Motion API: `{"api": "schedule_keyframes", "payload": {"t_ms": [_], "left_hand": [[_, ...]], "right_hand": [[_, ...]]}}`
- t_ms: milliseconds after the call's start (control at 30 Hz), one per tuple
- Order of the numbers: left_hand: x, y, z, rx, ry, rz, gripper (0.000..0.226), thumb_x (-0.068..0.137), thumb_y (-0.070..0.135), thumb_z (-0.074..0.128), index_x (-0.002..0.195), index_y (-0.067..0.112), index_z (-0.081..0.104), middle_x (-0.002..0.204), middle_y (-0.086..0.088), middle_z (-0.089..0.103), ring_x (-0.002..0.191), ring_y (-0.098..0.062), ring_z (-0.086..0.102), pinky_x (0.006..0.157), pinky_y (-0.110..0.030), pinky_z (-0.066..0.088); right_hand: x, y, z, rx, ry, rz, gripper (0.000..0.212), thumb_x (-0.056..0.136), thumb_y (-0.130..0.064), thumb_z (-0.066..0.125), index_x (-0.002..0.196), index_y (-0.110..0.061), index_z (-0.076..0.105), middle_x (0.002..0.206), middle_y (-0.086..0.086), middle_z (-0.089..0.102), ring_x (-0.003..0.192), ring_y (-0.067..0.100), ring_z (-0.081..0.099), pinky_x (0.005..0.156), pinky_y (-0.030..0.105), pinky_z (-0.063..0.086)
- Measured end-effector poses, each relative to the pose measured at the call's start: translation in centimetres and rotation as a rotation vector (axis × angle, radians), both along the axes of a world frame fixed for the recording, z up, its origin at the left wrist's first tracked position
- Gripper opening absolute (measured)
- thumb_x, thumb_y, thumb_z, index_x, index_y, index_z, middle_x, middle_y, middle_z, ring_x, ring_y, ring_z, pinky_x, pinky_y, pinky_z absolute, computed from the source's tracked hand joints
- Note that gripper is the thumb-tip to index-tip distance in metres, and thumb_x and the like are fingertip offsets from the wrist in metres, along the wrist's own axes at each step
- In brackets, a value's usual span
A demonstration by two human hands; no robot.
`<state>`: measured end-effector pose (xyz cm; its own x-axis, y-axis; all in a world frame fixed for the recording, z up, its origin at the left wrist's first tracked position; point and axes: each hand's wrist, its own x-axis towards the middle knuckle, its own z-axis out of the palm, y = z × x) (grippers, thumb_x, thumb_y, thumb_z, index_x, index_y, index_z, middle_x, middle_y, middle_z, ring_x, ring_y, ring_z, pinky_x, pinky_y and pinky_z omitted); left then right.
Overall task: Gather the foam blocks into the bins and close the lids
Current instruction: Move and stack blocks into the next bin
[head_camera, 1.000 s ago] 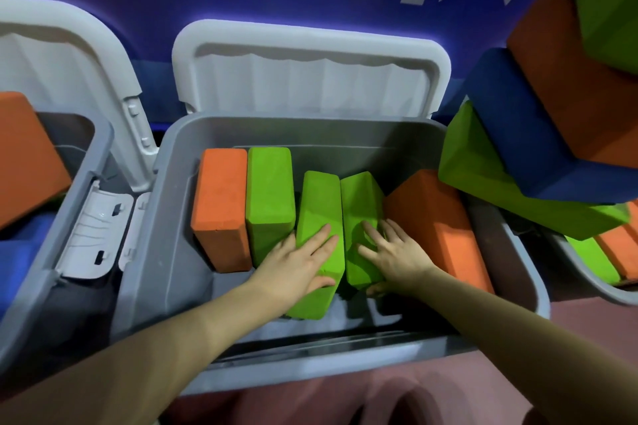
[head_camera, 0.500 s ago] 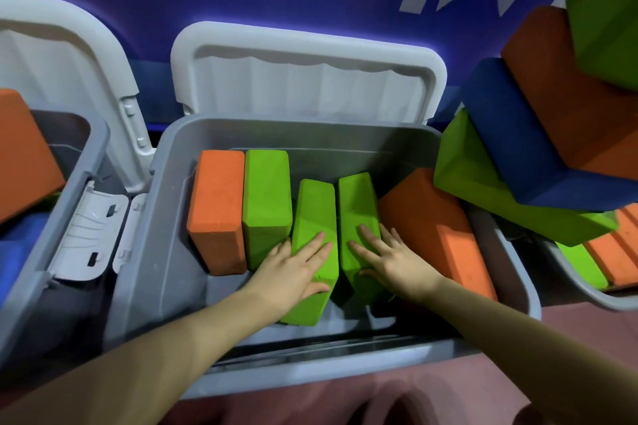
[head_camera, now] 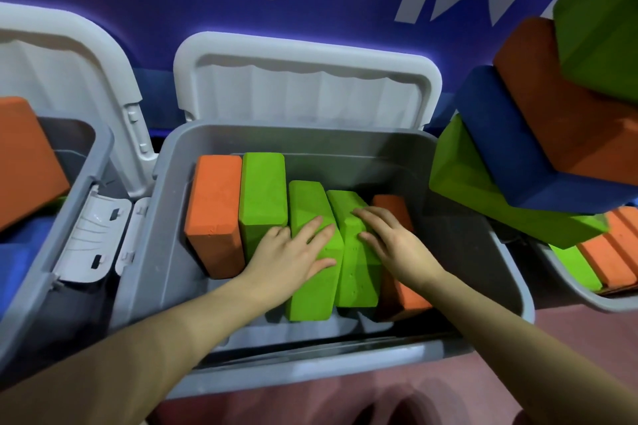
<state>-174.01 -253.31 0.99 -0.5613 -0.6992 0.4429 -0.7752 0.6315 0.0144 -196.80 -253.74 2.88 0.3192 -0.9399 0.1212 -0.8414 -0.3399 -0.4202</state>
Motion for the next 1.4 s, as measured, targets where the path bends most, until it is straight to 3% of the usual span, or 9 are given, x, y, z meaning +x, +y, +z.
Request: {"api": "schedule_keyframes", "payload": {"t_ms": [200,333,467,633,867,1067,1133,1300,1400], "left_hand": [[-1.1,-1.6,0.0,-0.177,-0.043,0.068,0.047,0.091,0.046,0.041,0.127,0.019,0.056,0.128,-0.014,0.061,0.064,-0.026,0.062,0.059,-0.030,0.047],[-0.9,-3.3,0.8,-0.211,-0.030,0.089,0.057,0.076,0.053,0.065,0.120,0.021,0.047,0.128,-0.015,0.060,0.093,-0.031,0.067,0.073,-0.035,0.052],[-1.1,-3.8,1.1,-0.237,0.024,0.057,0.037,0.084,0.047,0.053,0.108,0.019,0.048,0.123,-0.013,0.063,0.094,-0.031,0.066,0.074,-0.036,0.050],[-2.1,-3.4,1.1,-0.268,0.011,-0.084,0.023,0.090,0.030,0.051,0.097,0.015,0.067,0.104,-0.008,0.068,0.085,-0.029,0.065,0.073,-0.037,0.043],[-0.4,-2.2,-0.2,-0.119,-0.200,-0.097,0.087,0.079,0.070,0.032,0.141,0.009,0.045,0.147,-0.012,0.042,0.131,-0.033,0.044,0.106,-0.052,0.028],[-0.2,-1.6,-0.6,-0.006,-0.445,0.001,0.136,0.060,0.092,0.037,0.147,0.006,-0.021,0.154,-0.018,-0.026,0.141,-0.044,-0.017,0.111,-0.065,-0.006],[0.0,-1.5,-0.4,0.005,-0.390,-0.010,0.135,0.057,0.091,0.048,0.151,0.009,-0.005,0.158,-0.019,-0.013,0.143,-0.047,-0.002,0.111,-0.067,0.004],[1.0,-0.6,-0.8,-0.112,-0.286,-0.102,0.096,0.066,0.074,0.064,0.143,0.022,0.040,0.153,-0.013,0.021,0.136,-0.051,0.021,0.102,-0.069,0.023],[1.2,-0.5,-1.0,-0.078,-0.273,-0.106,0.099,0.066,0.076,0.063,0.146,0.022,0.037,0.156,-0.012,0.017,0.136,-0.054,0.019,0.102,-0.071,0.020]], "right_hand": [[1.2,-0.7,-0.7,-0.359,0.094,-0.288,0.037,0.091,-0.033,0.044,0.124,-0.018,0.054,0.114,0.021,0.057,0.092,0.041,0.059,0.068,0.046,0.057],[0.9,-0.2,-1.0,-0.424,0.153,-0.205,0.041,0.089,-0.042,0.049,0.120,-0.014,0.048,0.120,0.019,0.060,0.096,0.040,0.062,0.079,0.046,0.056],[0.1,0.1,-0.9,-0.445,0.336,-0.118,0.065,0.087,-0.058,0.045,0.135,-0.014,0.050,0.140,0.020,0.046,0.114,0.040,0.053,0.093,0.046,0.049],[0.4,0.8,-1.0,-0.596,0.439,-0.150,0.050,0.085,-0.054,0.045,0.126,-0.024,0.048,0.114,0.011,0.059,0.098,0.034,0.058,0.079,0.044,0.049],[-0.6,1.7,-0.7,-0.459,0.427,-0.106,0.071,0.080,-0.067,0.043,0.136,-0.023,0.043,0.132,0.013,0.055,0.124,0.034,0.044,0.095,0.060,0.042],[-0.6,1.6,-0.7,-0.026,0.568,-0.068,0.140,0.050,-0.078,0.069,0.147,-0.032,-0.021,0.159,0.003,-0.013,0.147,0.037,-0.002,0.107,0.069,0.014],[-0.6,1.6,-0.8,0.023,0.522,-0.043,0.136,0.057,-0.071,0.074,0.145,-0.034,-0.023,0.156,0.003,-0.020,0.145,0.042,0.010,0.110,0.064,0.022],[-0.6,1.4,-1.1,-0.110,0.329,0.034,0.080,0.081,-0.063,0.048,0.146,-0.021,0.027,0.153,0.014,0.031,0.122,0.054,0.046,0.086,0.060,0.051],[-0.4,1.1,-1.2,-0.075,0.308,0.054,0.076,0.084,-0.065,0.039,0.146,-0.023,0.027,0.153,0.014,0.032,0.124,0.055,0.043,0.091,0.061,0.047]]}}
